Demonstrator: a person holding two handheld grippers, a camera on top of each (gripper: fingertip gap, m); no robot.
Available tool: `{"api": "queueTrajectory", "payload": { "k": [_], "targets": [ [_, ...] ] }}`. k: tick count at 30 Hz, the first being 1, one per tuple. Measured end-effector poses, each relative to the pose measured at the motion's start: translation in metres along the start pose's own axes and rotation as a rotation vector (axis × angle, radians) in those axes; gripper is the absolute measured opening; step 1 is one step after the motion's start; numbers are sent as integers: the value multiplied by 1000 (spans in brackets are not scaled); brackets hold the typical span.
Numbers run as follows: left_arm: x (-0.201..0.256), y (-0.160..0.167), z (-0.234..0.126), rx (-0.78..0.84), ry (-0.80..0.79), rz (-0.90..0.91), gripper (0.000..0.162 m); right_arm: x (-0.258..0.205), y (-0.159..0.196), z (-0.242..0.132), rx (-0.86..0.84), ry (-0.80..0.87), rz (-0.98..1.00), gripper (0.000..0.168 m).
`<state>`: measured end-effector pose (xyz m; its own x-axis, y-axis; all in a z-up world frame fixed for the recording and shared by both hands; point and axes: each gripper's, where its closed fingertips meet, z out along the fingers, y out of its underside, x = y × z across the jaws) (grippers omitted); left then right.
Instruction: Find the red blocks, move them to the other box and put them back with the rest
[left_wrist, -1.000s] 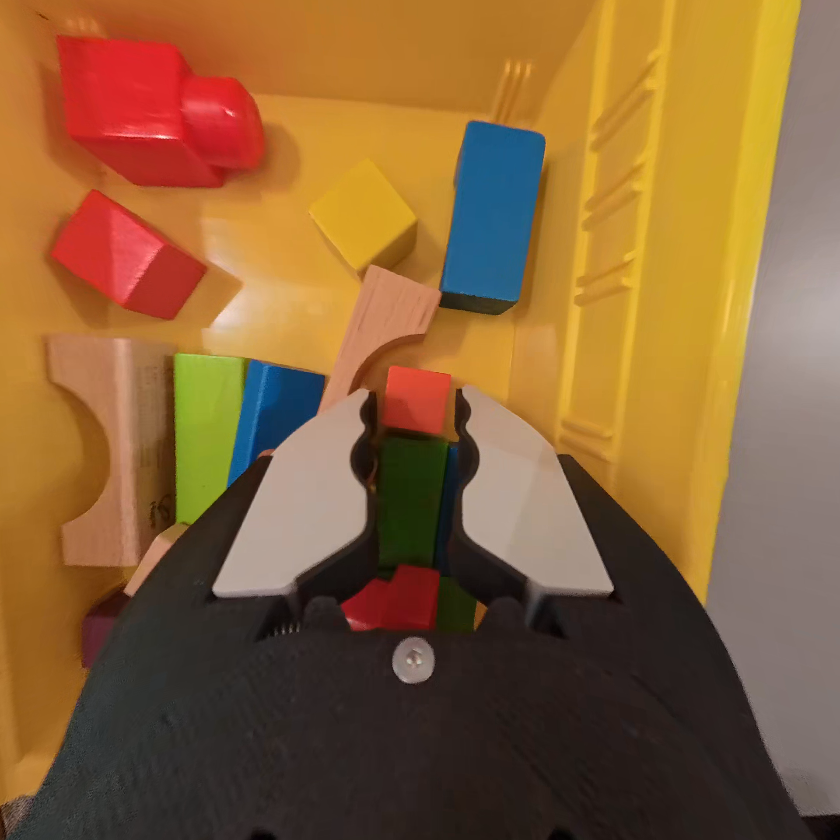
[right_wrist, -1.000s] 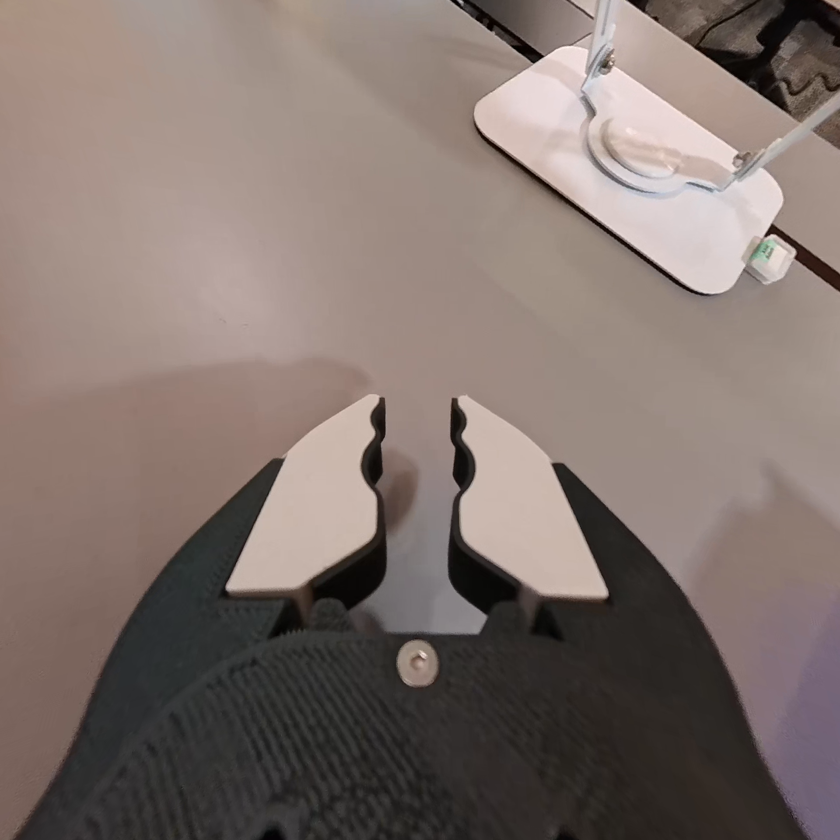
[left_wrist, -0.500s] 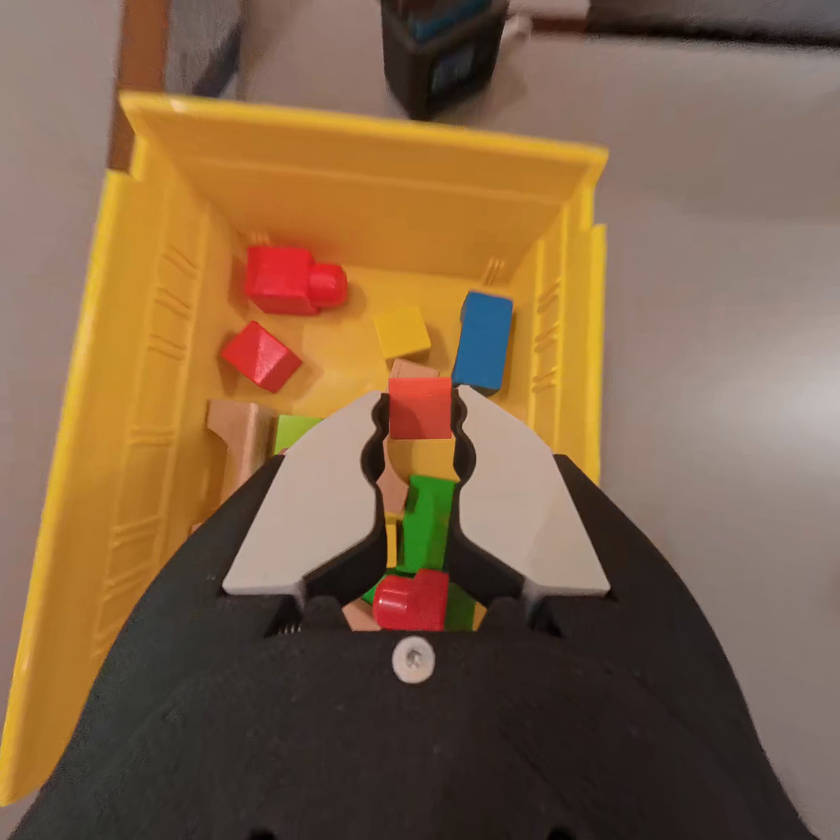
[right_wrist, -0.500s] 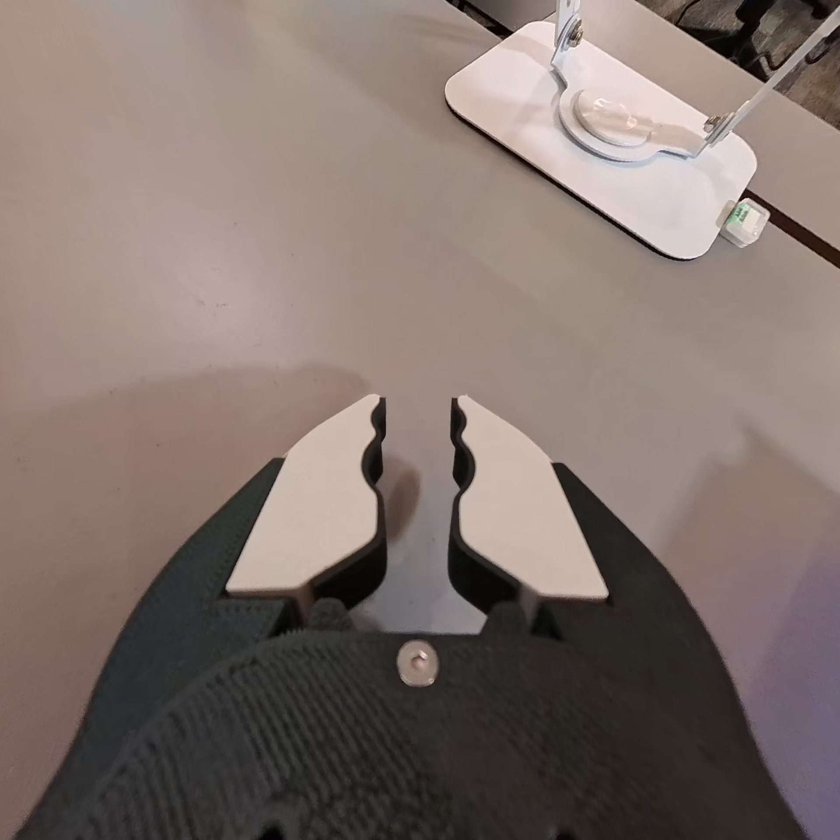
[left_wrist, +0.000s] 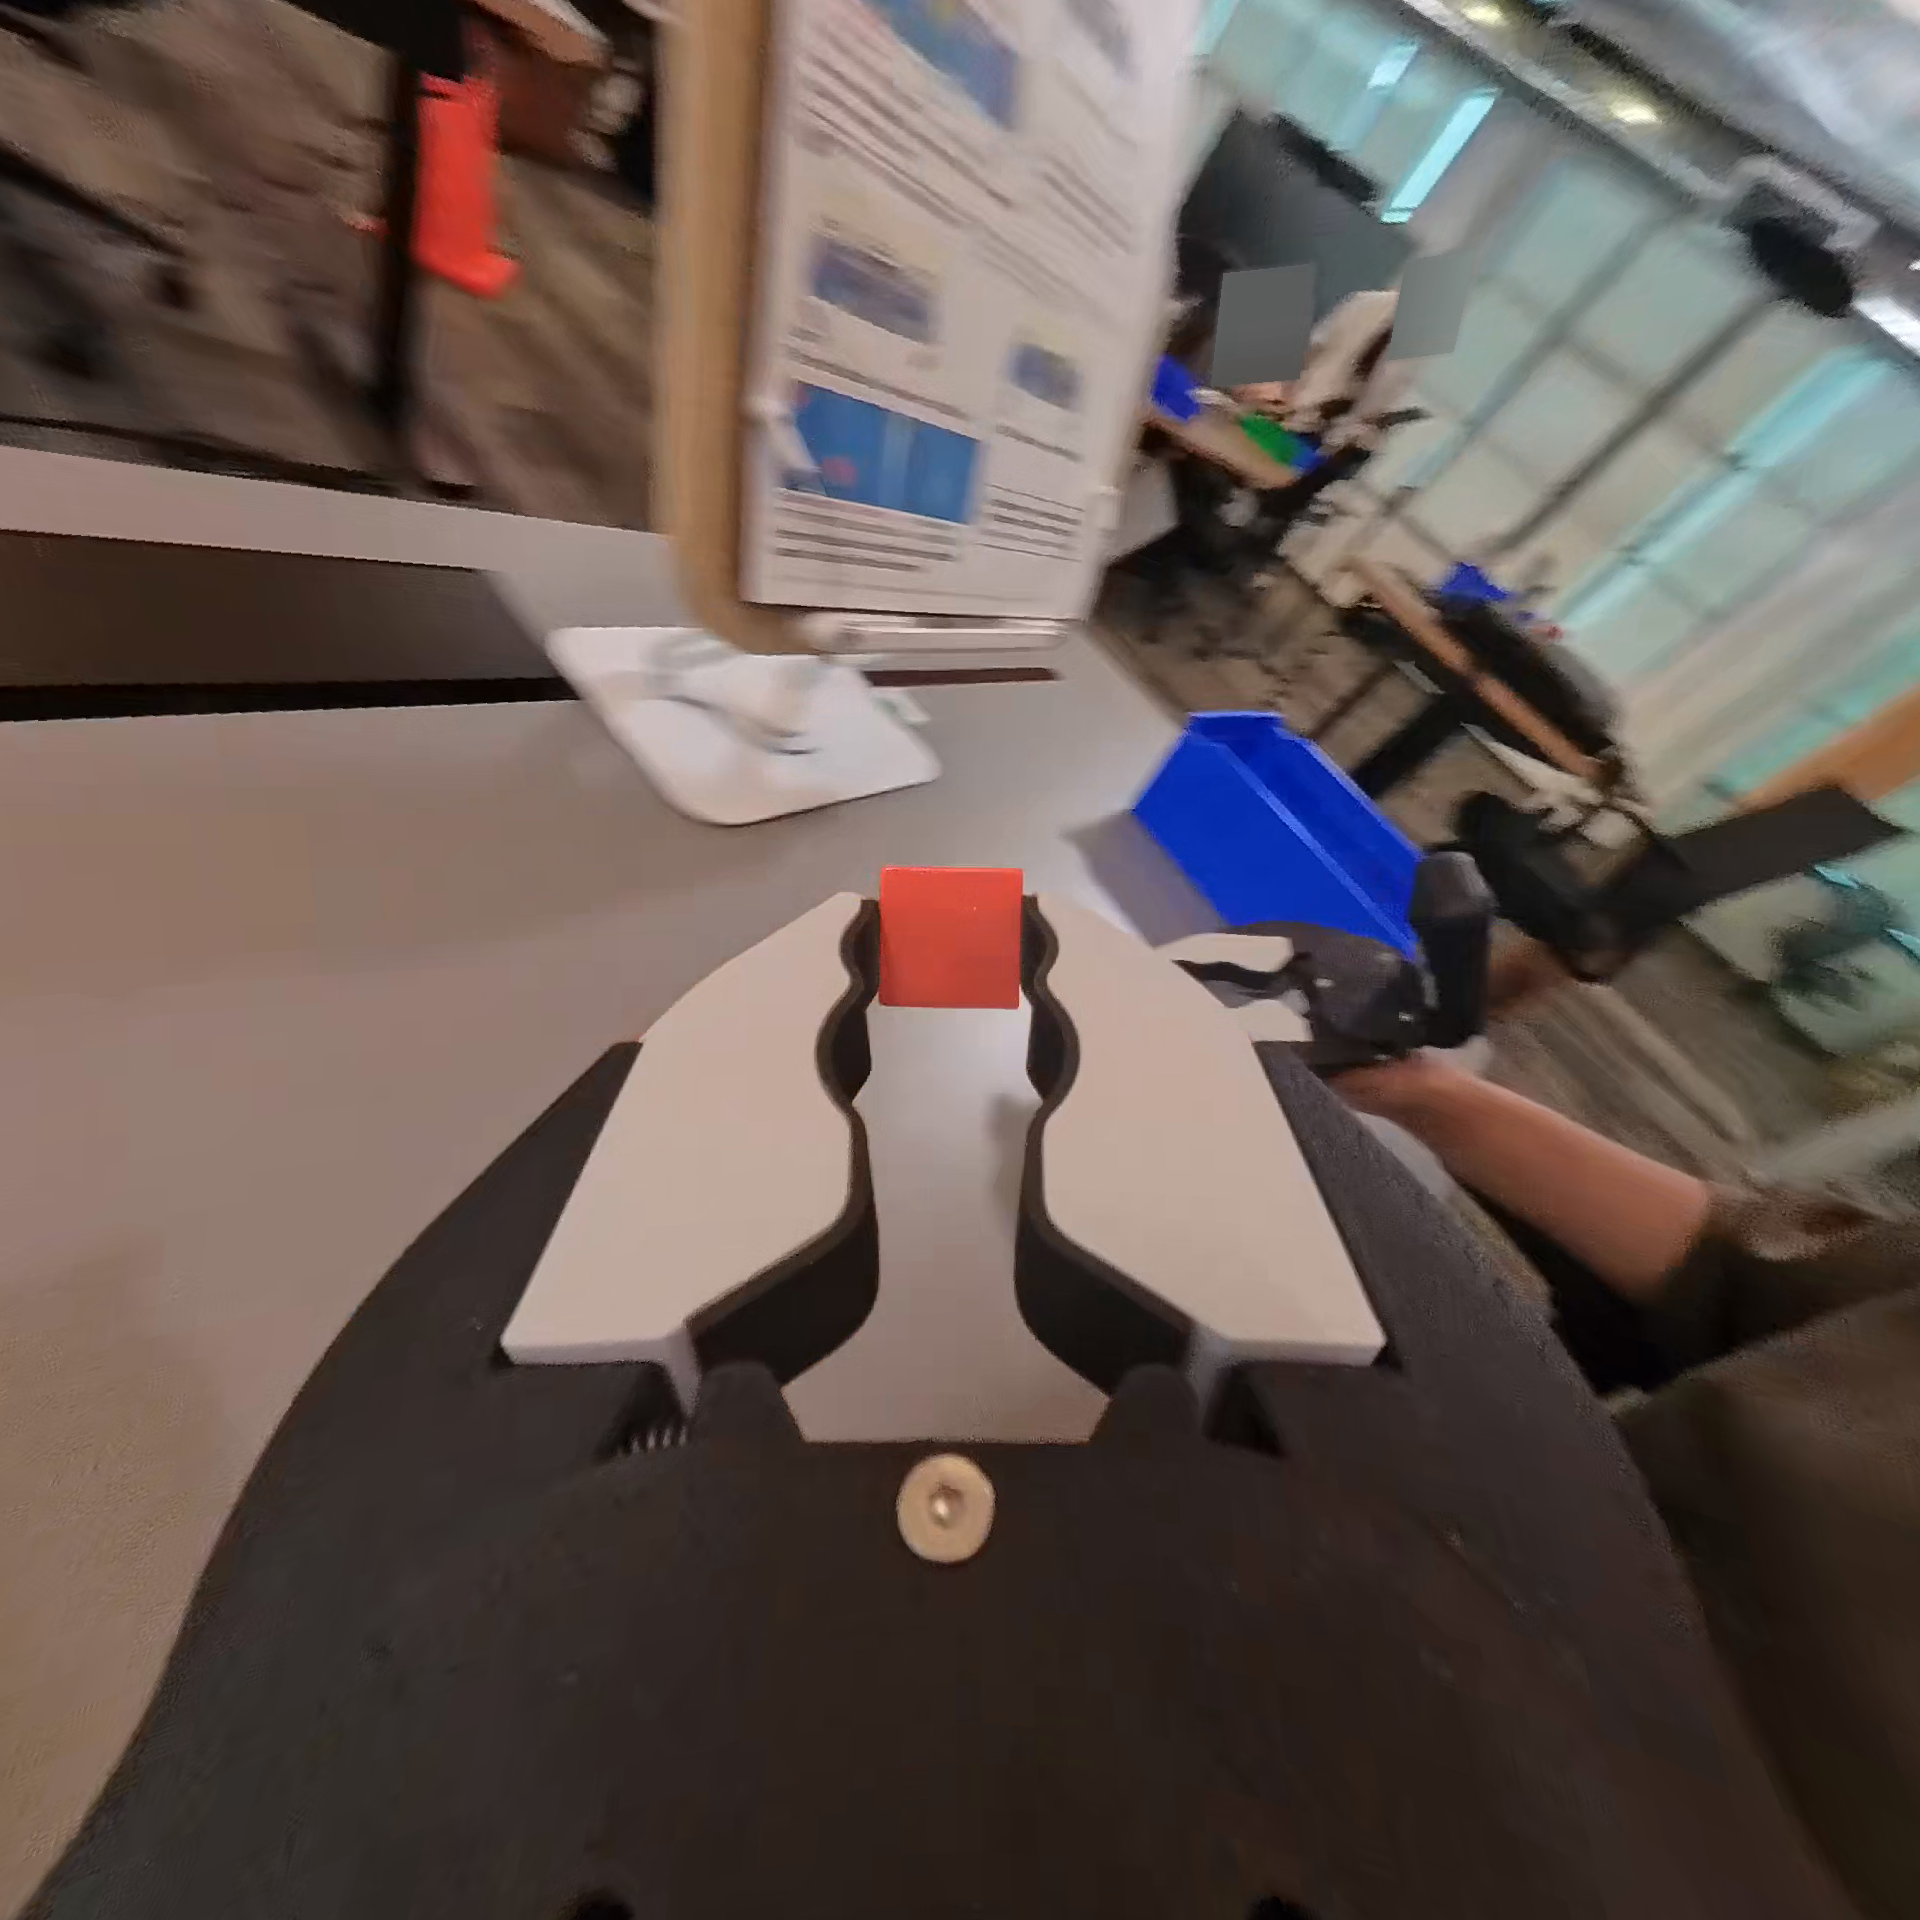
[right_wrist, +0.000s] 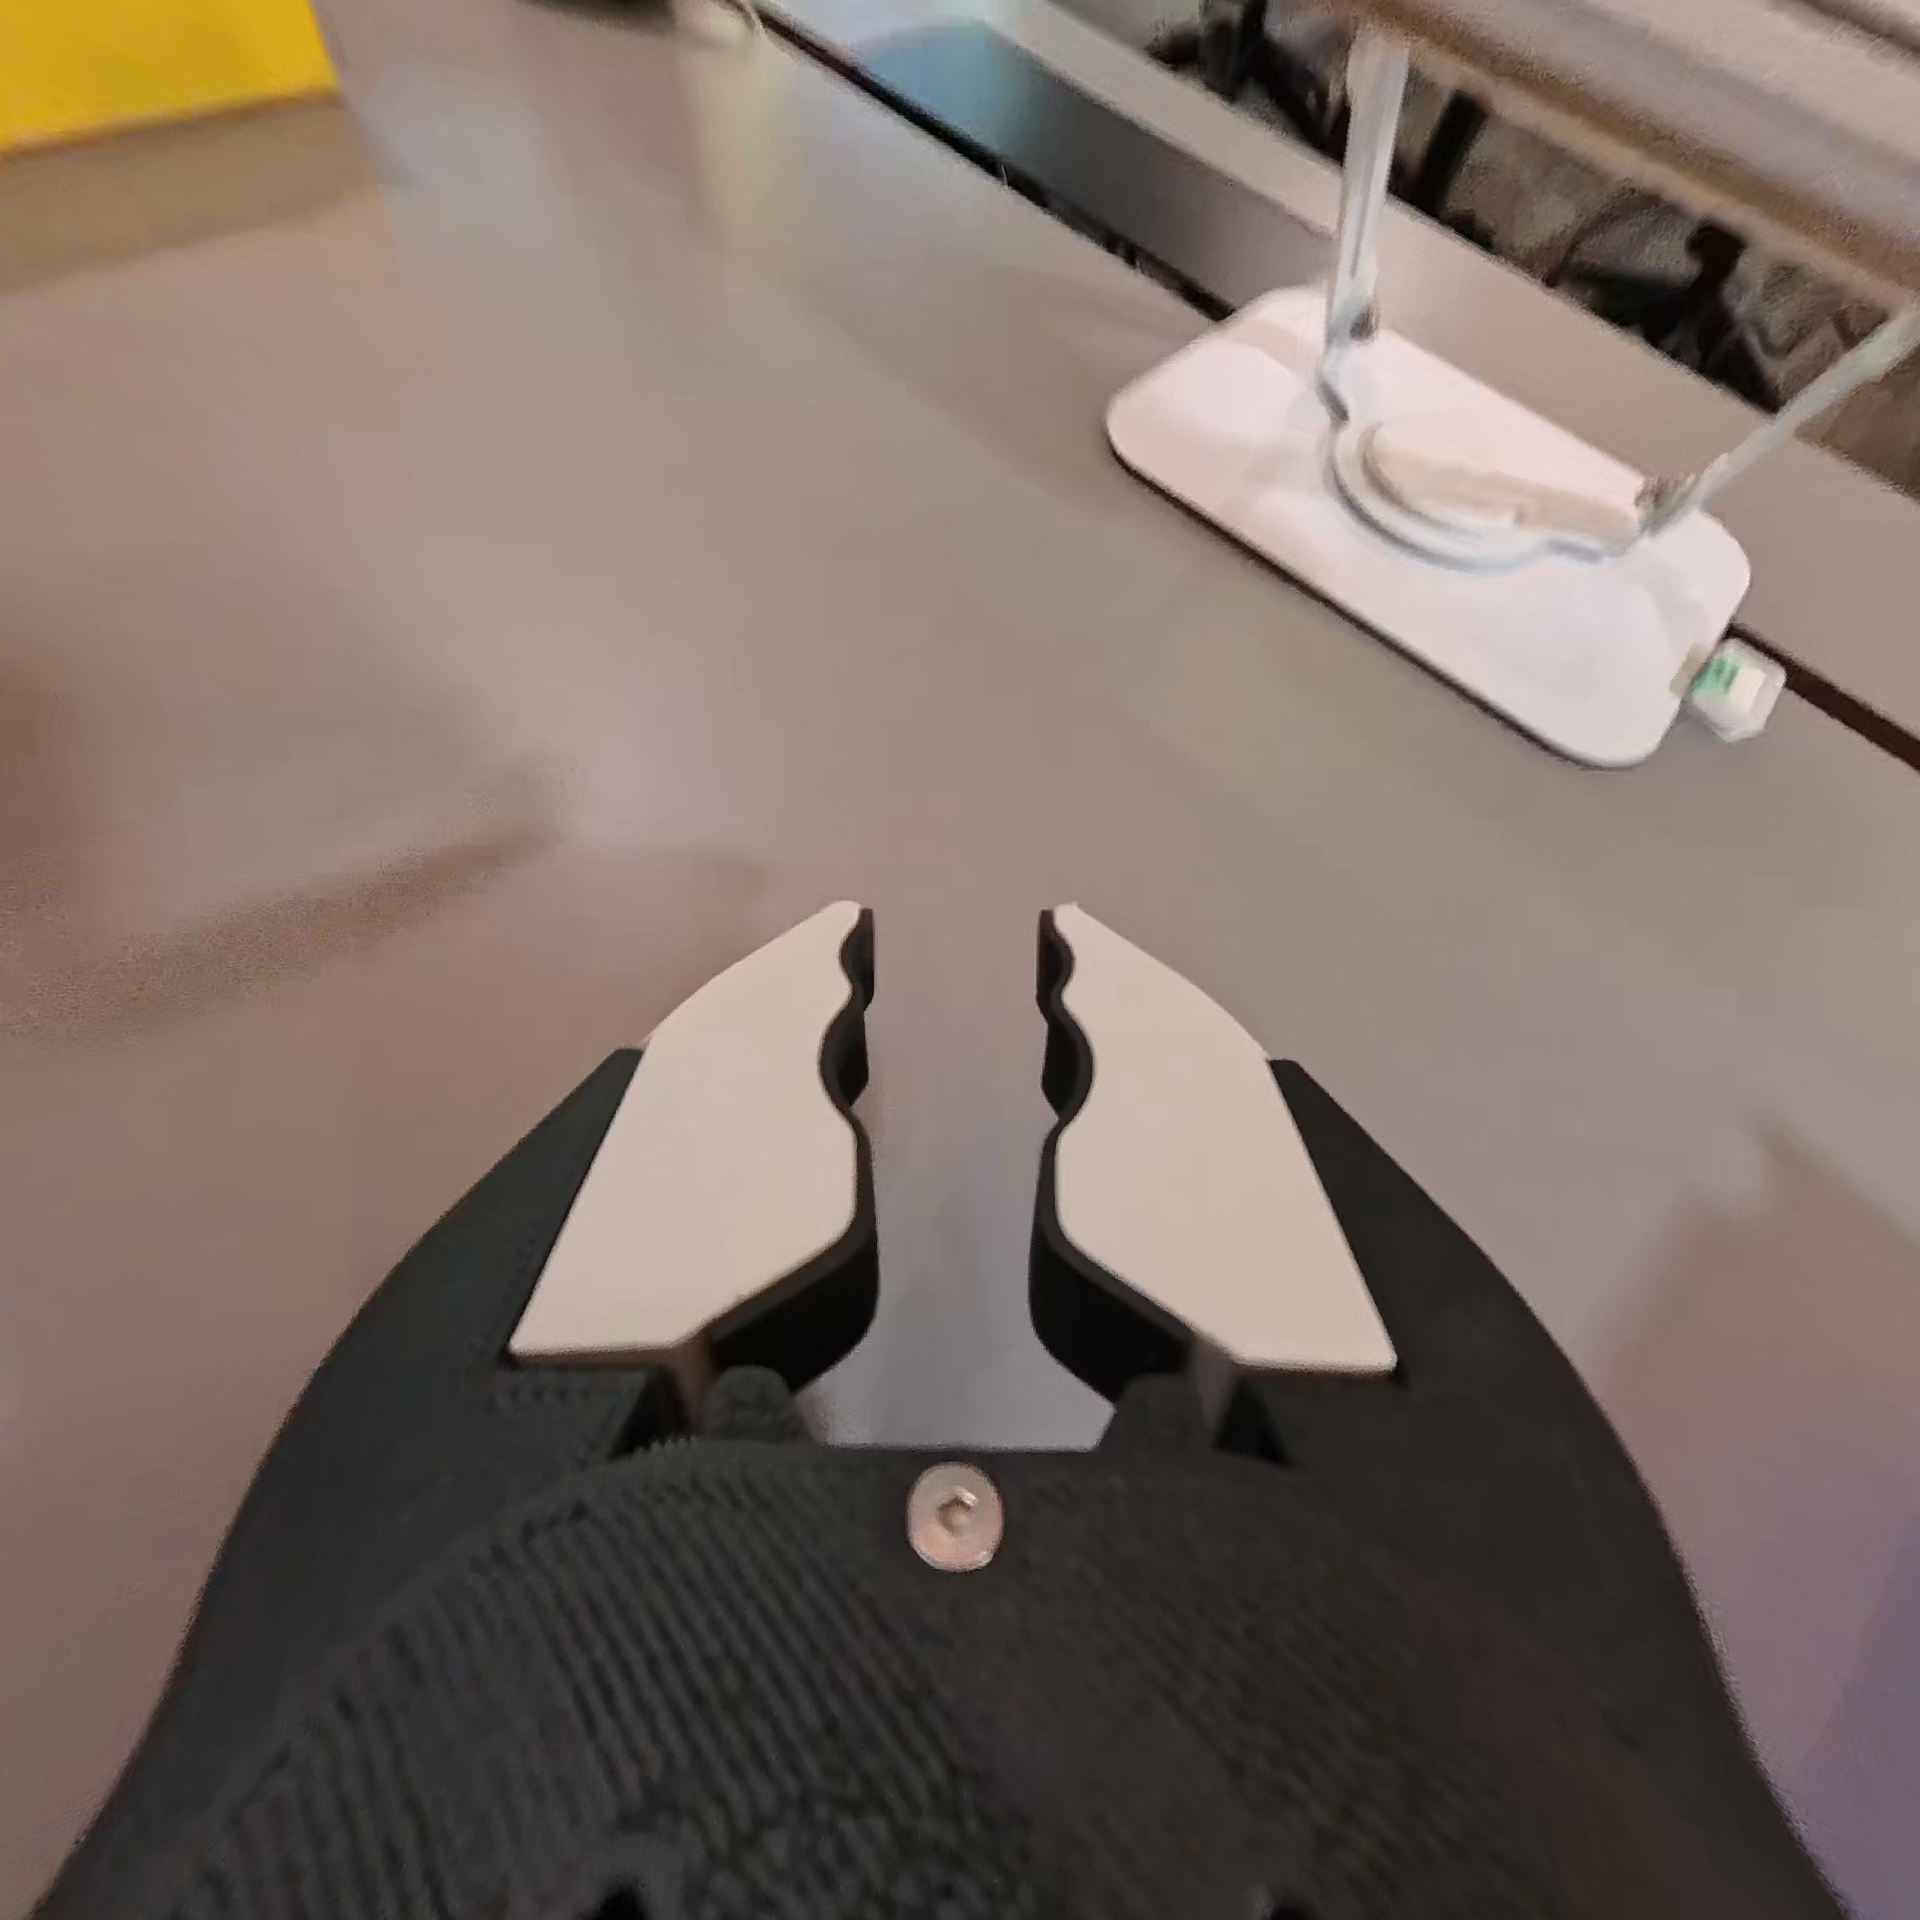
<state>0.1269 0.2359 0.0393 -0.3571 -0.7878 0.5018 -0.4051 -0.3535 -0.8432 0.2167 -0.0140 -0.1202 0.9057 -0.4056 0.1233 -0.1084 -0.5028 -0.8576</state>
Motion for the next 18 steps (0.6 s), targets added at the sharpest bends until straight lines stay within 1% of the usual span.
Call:
{"api": "queueTrajectory", "payload": {
  "k": [2,4,7,11,13,16,18],
  "targets": [
    [35,20,38,-13,125,-22,26,-13,-23,-9,110,-27,-30,35],
    [65,43,69,-35,218,-67,26,-24,-42,-19,207,-17,-83,42],
    [99,78,101,-50,314,-137,26,-39,-56,-31,291,-24,-141,46],
    [108,112,126,-20,312,-179,26,-58,-60,-40,343,-135,-141,46],
    [115,117,130,-27,356,-212,26,-61,-59,-44,355,-170,-128,46],
    [111,118,133,-42,339,-138,26,-56,-57,-45,361,-161,-140,45],
    [109,125,135,-67,337,-139,26,-54,-57,-46,372,-154,-149,42]
  ]
}}
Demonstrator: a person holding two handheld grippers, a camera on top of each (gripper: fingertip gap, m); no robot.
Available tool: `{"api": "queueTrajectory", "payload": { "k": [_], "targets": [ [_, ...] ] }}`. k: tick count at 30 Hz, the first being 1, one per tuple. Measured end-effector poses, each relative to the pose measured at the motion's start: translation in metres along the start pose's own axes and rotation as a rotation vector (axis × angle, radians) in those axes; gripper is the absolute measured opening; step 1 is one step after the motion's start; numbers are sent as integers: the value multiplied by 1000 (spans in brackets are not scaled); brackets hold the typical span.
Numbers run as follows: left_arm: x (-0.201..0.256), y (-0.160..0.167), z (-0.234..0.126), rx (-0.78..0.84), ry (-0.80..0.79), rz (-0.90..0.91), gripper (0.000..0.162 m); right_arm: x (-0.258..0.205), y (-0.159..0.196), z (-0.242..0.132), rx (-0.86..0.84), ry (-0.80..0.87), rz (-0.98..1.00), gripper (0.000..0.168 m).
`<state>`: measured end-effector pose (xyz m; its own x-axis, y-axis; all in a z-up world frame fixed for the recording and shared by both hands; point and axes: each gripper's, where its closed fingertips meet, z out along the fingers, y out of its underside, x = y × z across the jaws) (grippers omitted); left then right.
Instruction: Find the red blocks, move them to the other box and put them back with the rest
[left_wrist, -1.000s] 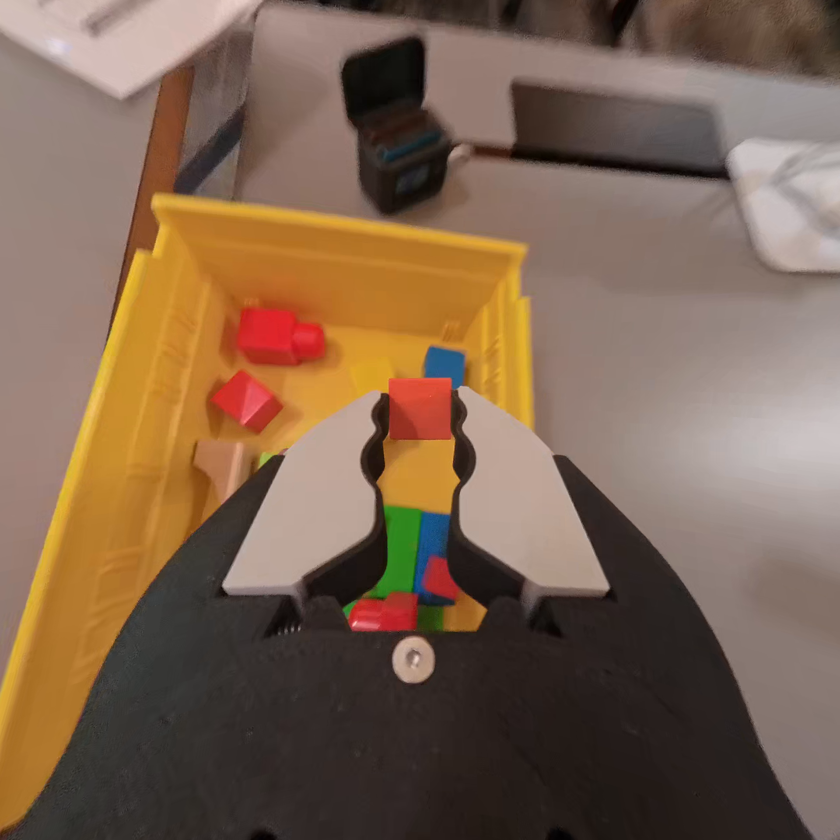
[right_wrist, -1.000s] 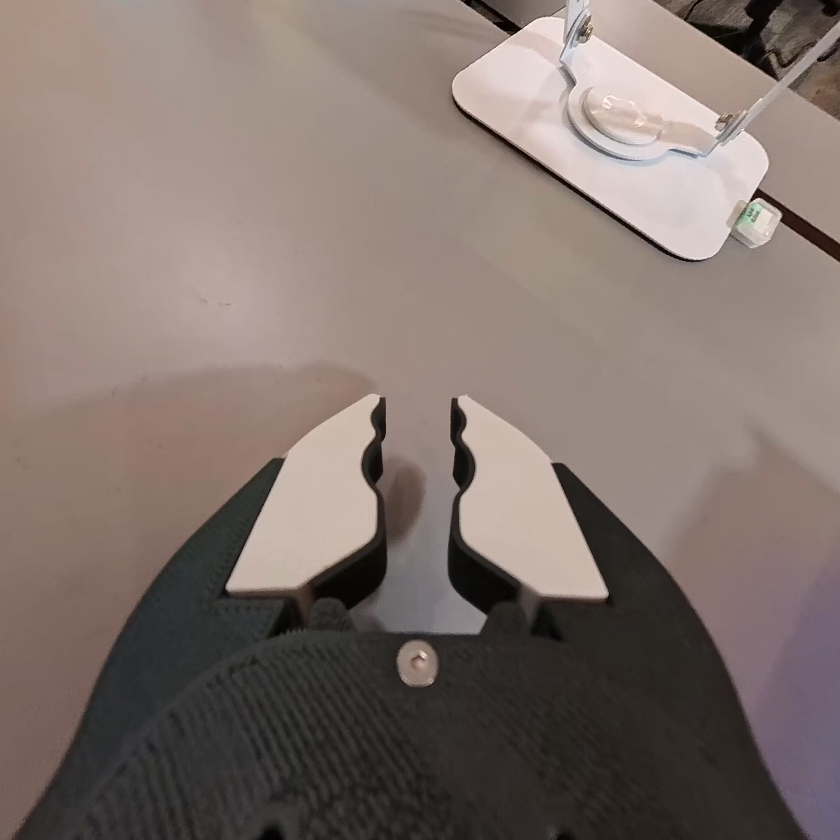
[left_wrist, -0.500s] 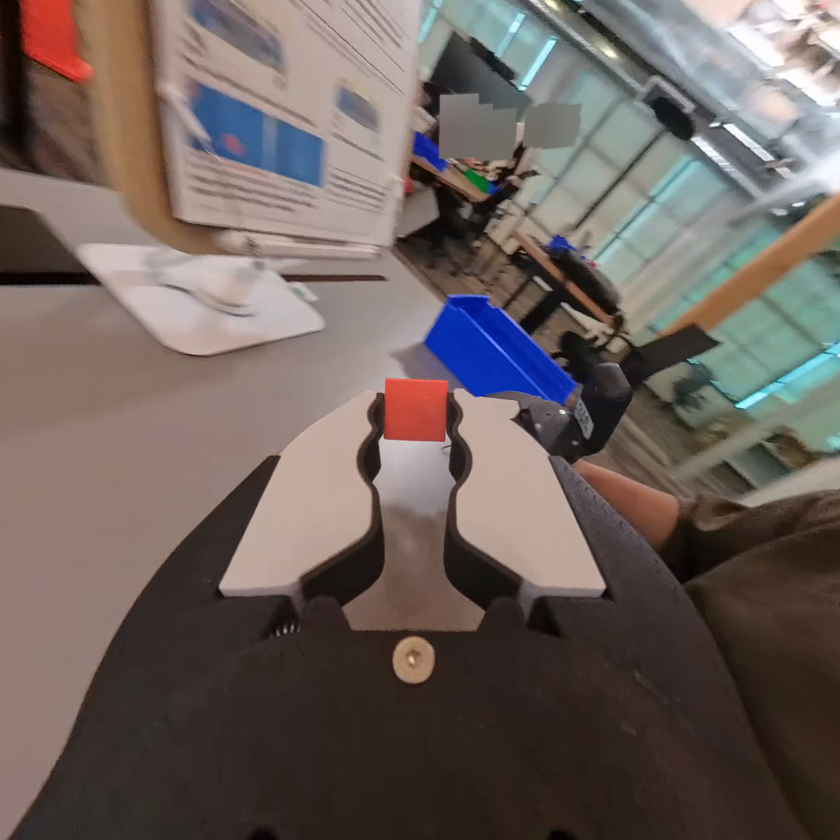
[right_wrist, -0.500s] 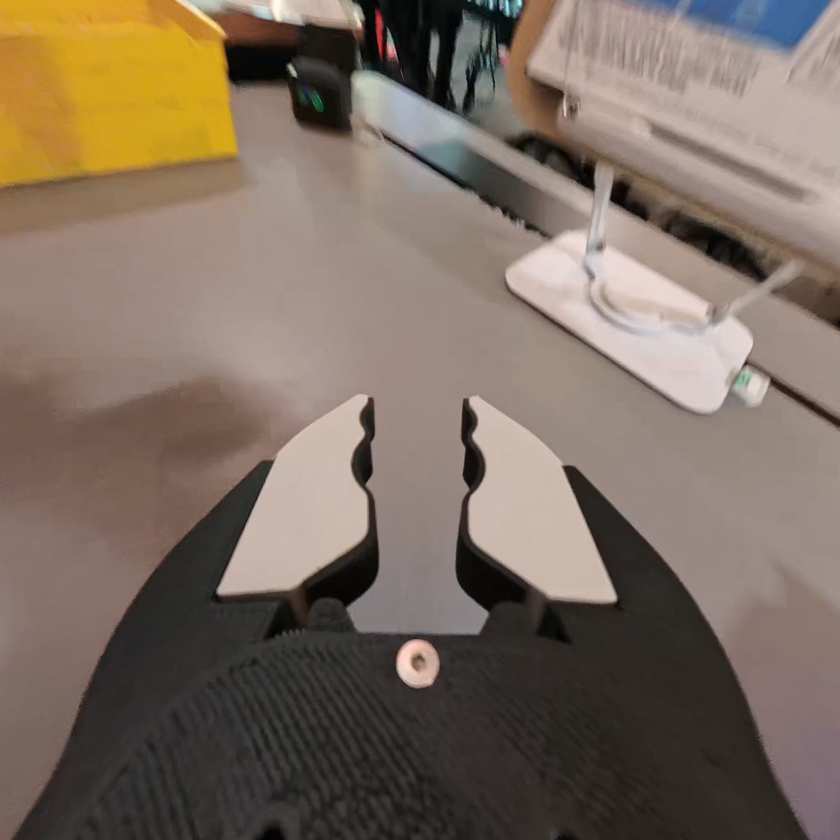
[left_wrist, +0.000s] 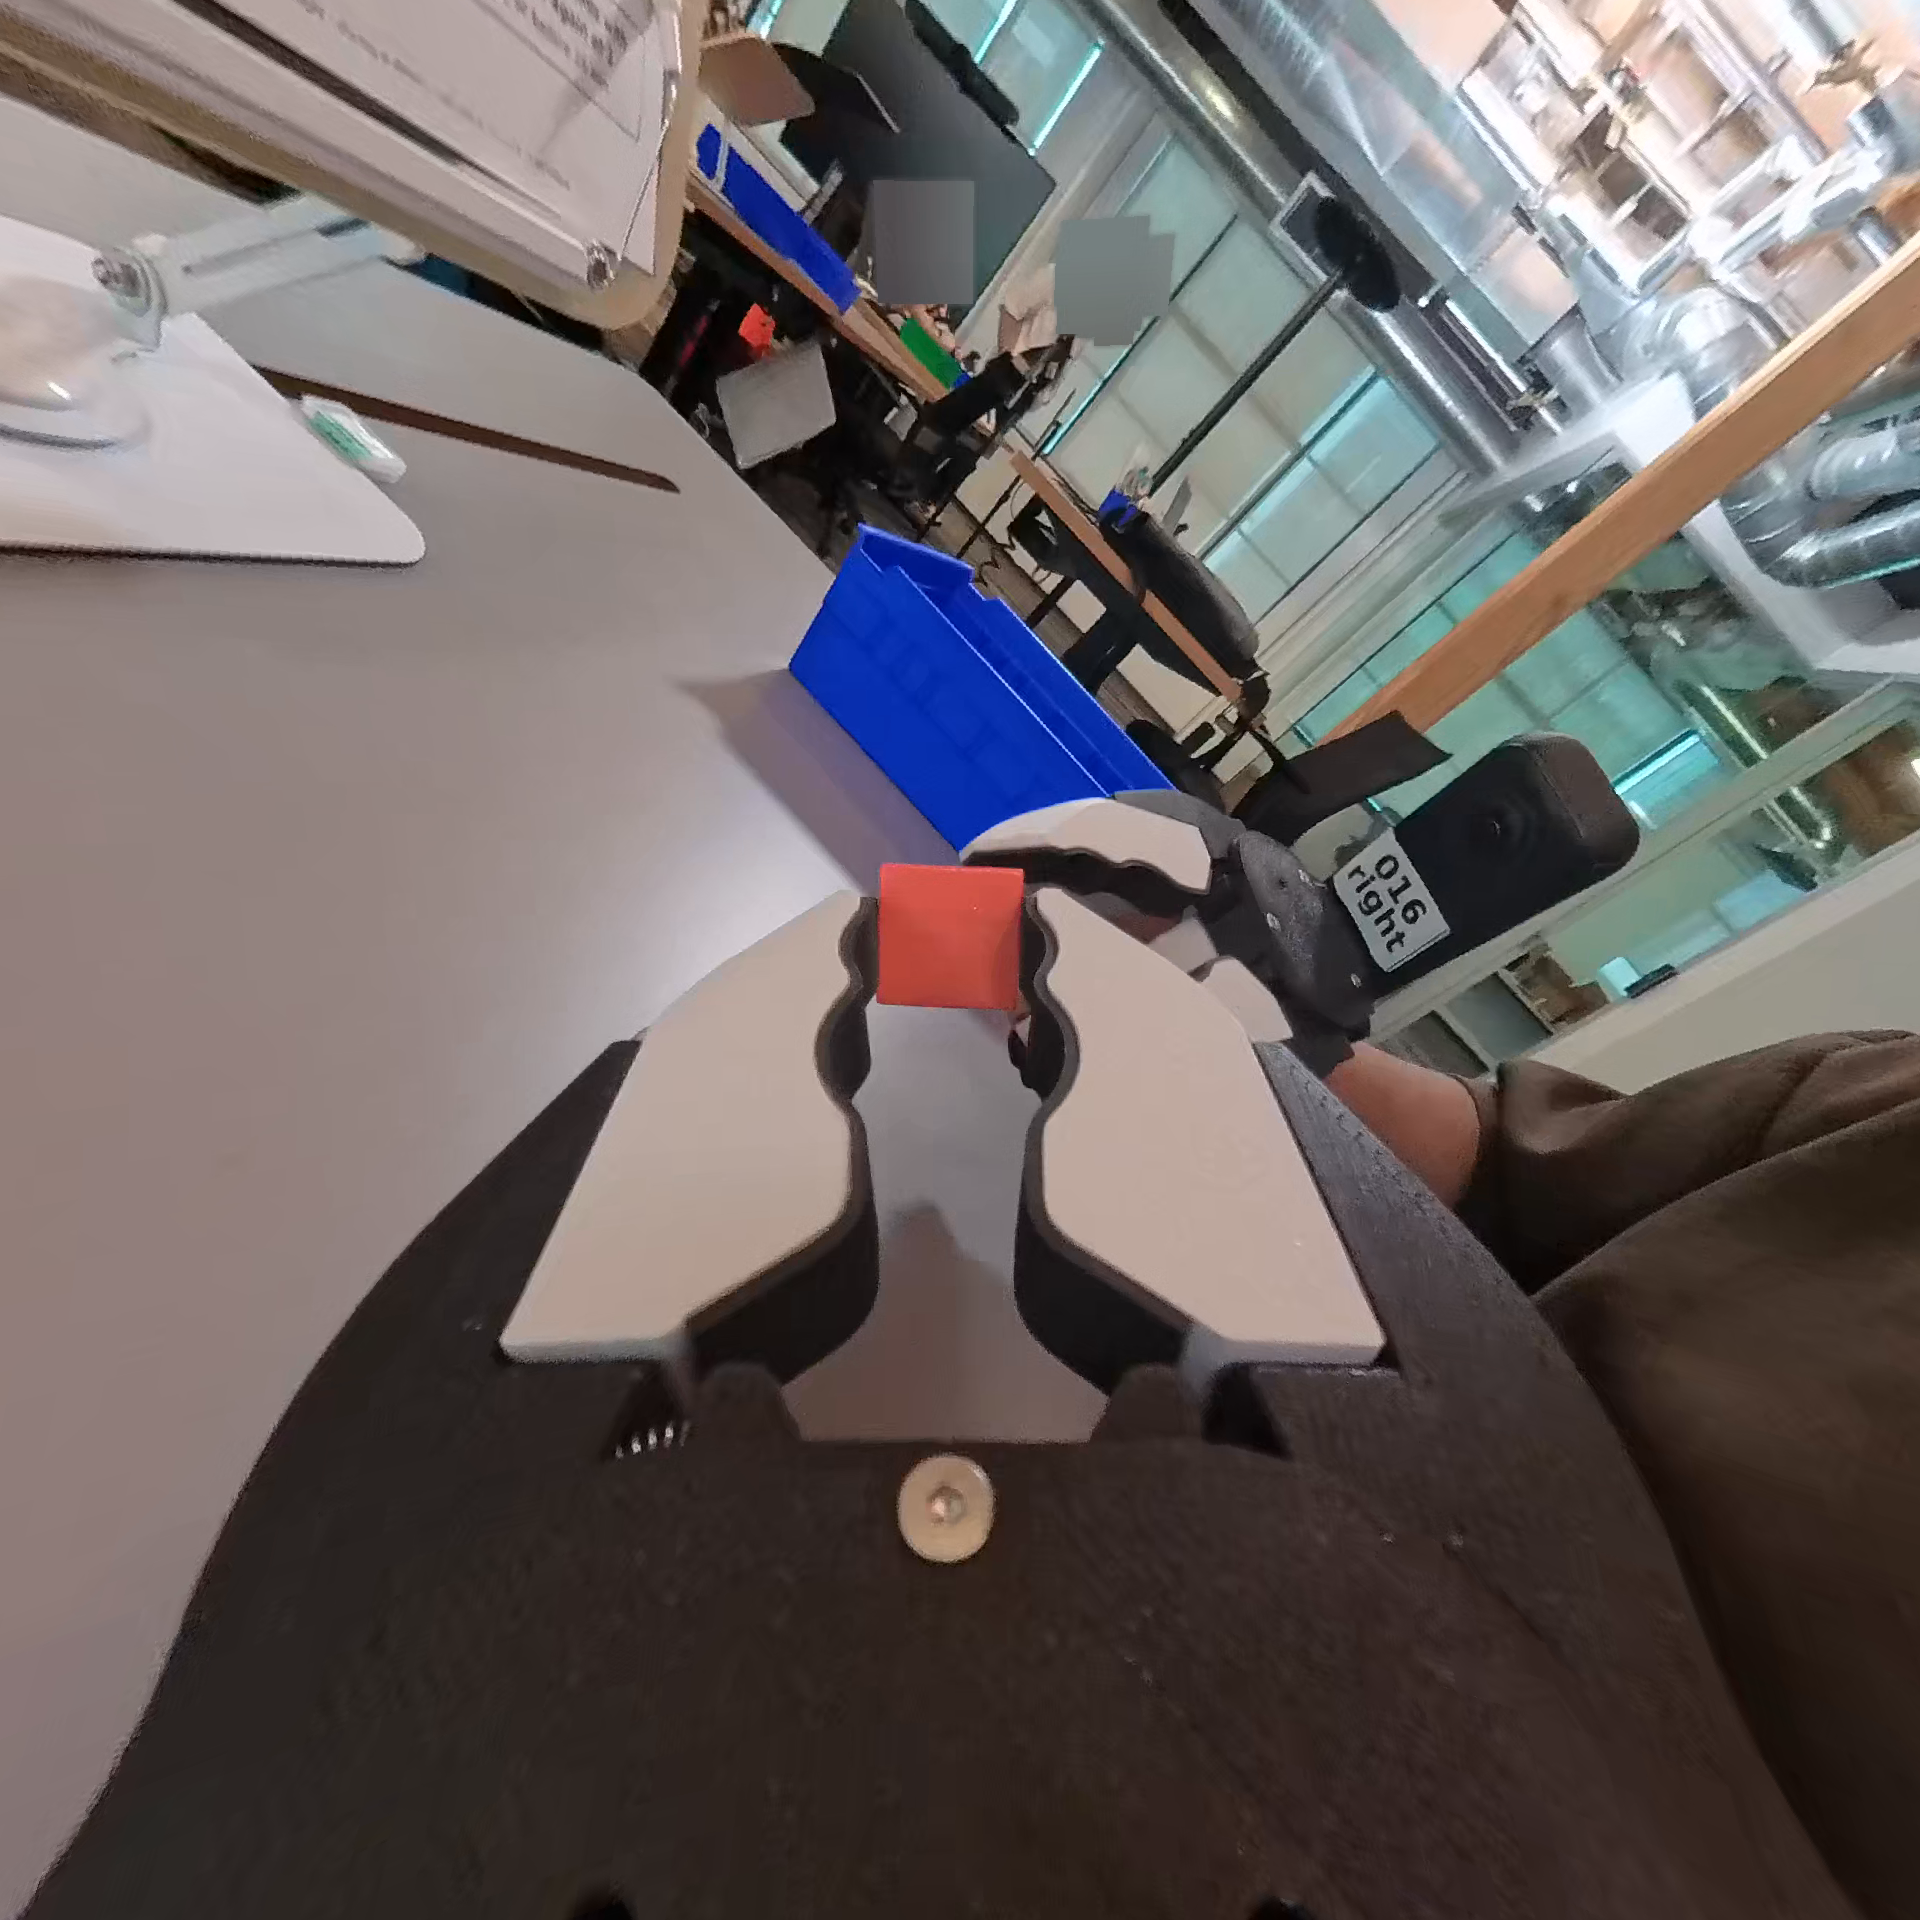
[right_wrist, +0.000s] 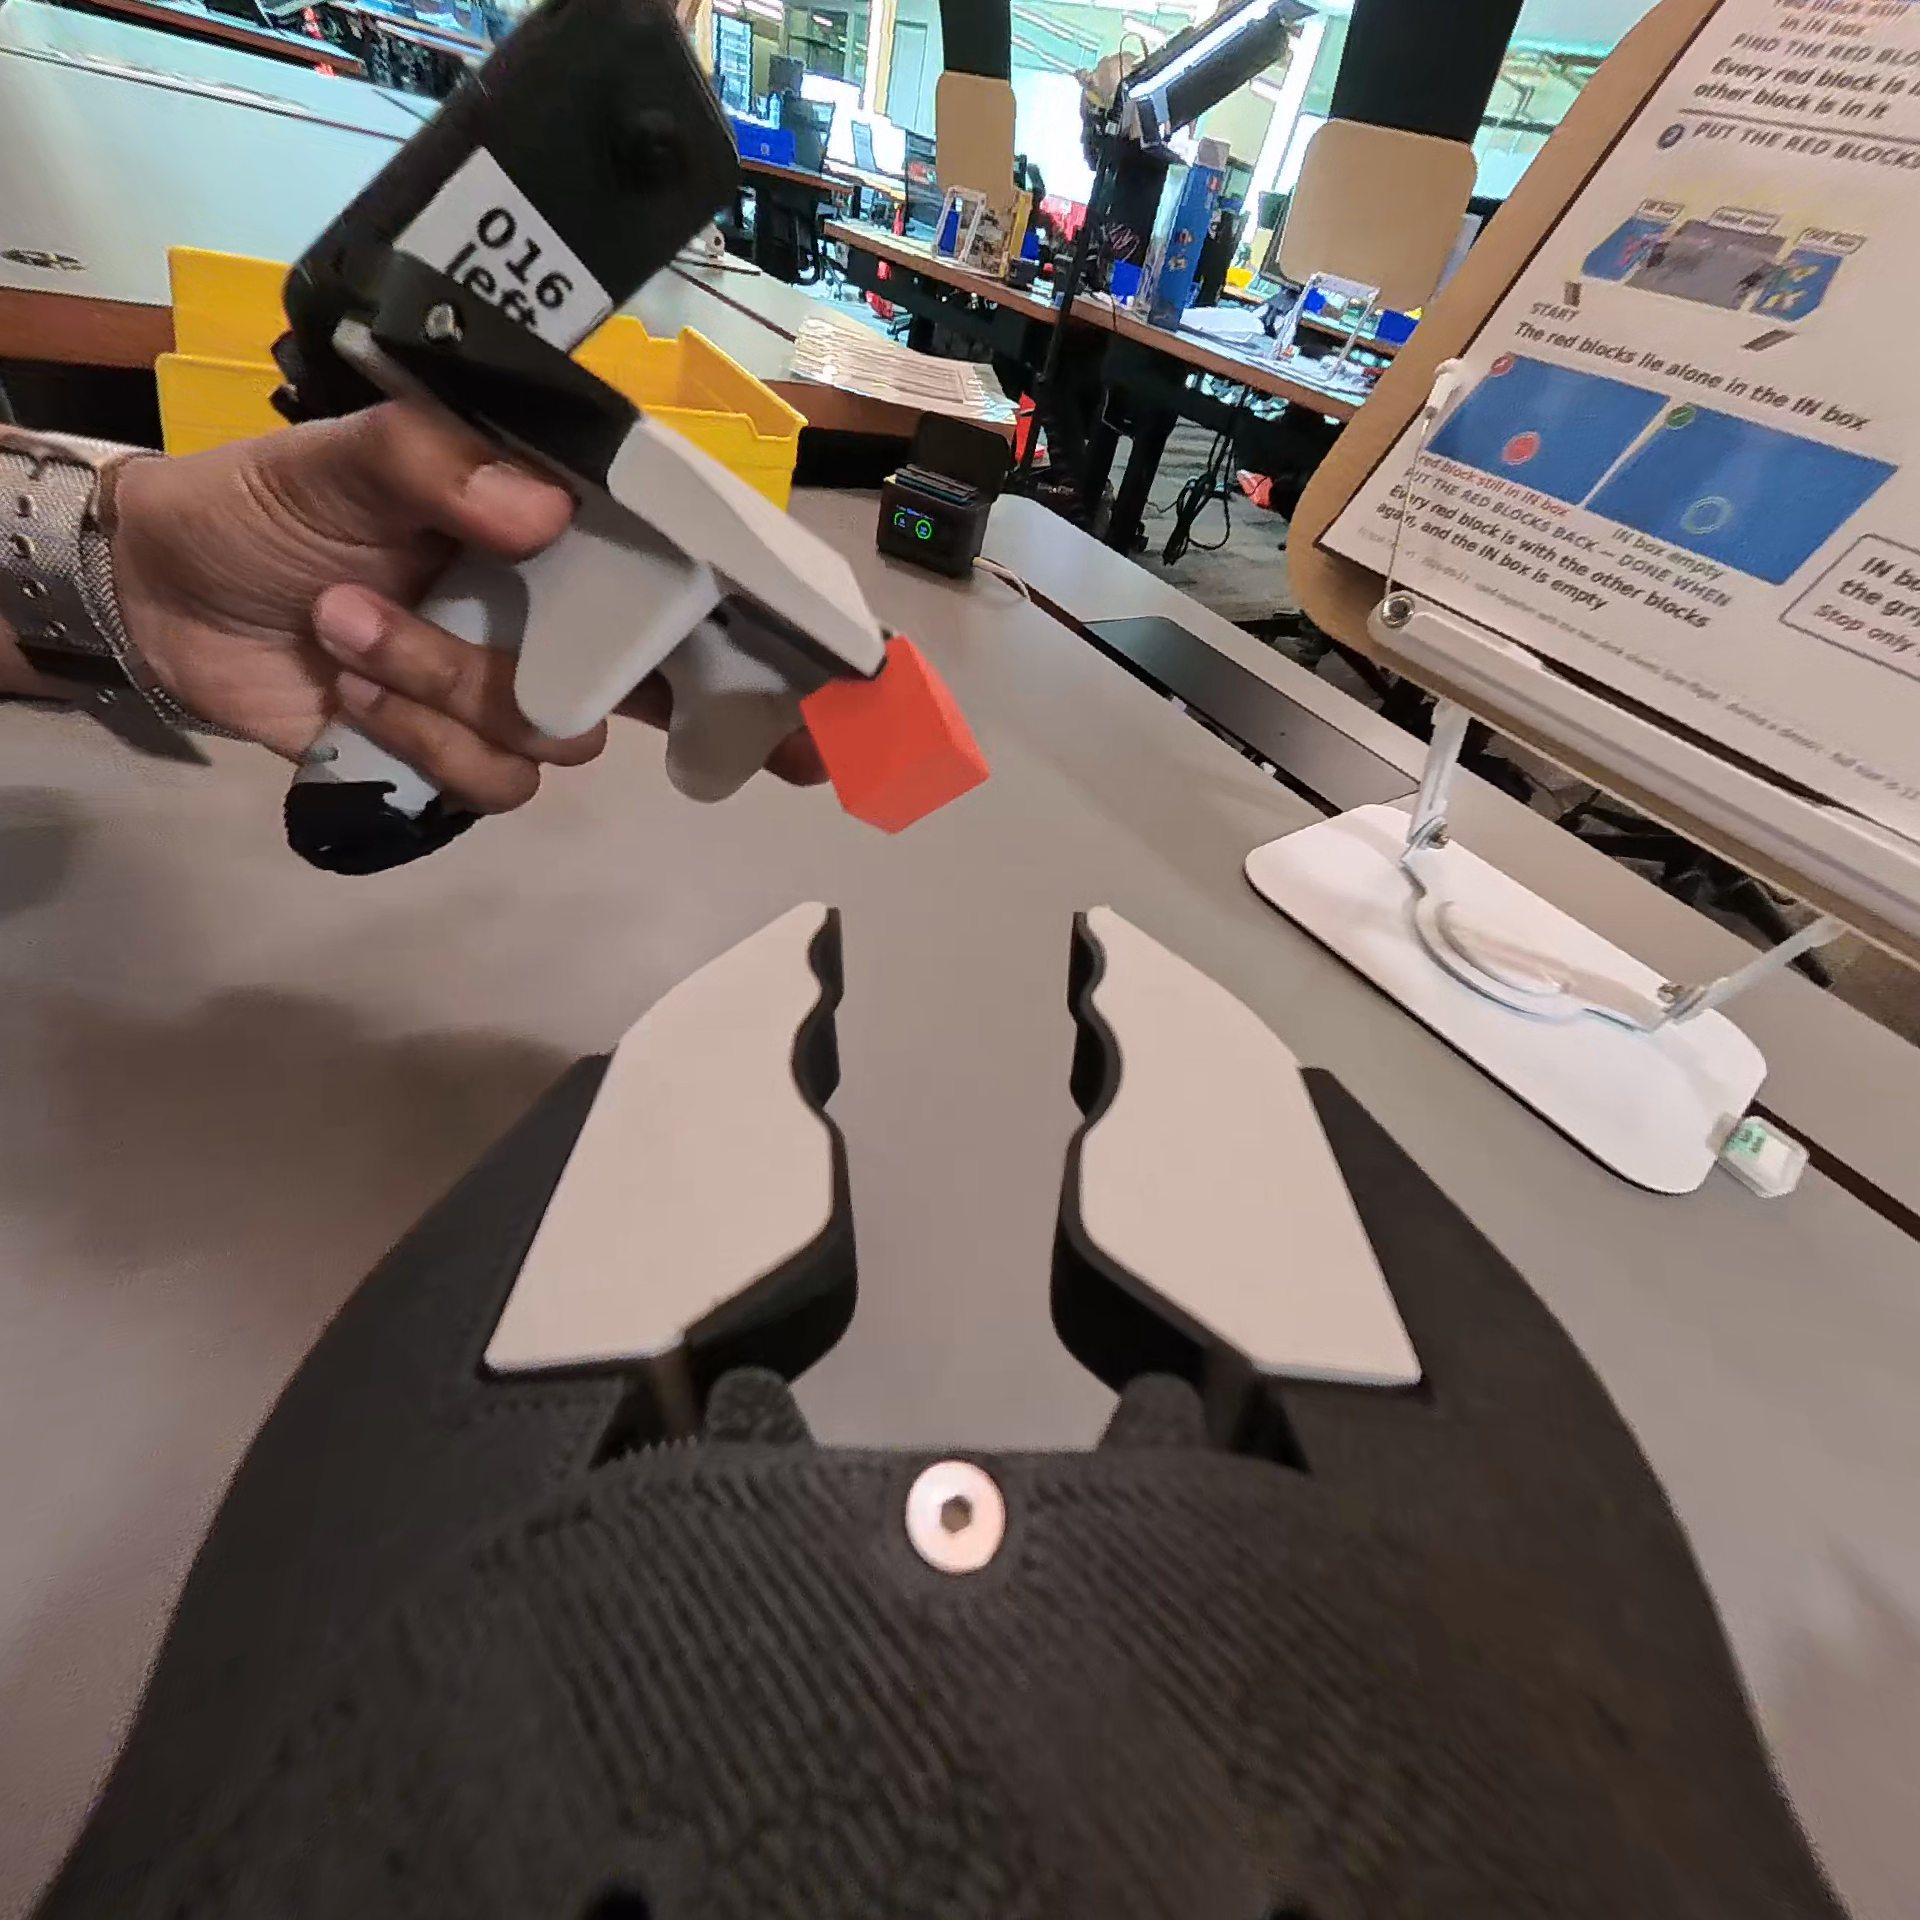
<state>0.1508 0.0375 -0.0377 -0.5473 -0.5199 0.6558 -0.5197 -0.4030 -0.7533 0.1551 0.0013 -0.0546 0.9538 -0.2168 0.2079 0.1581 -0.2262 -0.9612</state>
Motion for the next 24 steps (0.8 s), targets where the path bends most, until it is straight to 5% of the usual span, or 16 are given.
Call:
{"api": "queueTrajectory", "payload": {
  "k": [9,13,16,19,24],
  "targets": [
    [-1,4,0,-32,-50,105,26,12,19,-2,-74,42,-58,38],
    [-4,-28,-38,35,-196,174,27,42,35,-4,-120,157,-10,34],
    [-9,-75,-118,145,-357,245,26,56,40,-6,-140,221,54,35],
    [-37,-111,-237,234,-667,292,26,60,50,-6,-203,277,11,35],
    [-107,-94,-394,102,-1029,145,27,50,66,15,-307,301,-25,33]
  ]
}}
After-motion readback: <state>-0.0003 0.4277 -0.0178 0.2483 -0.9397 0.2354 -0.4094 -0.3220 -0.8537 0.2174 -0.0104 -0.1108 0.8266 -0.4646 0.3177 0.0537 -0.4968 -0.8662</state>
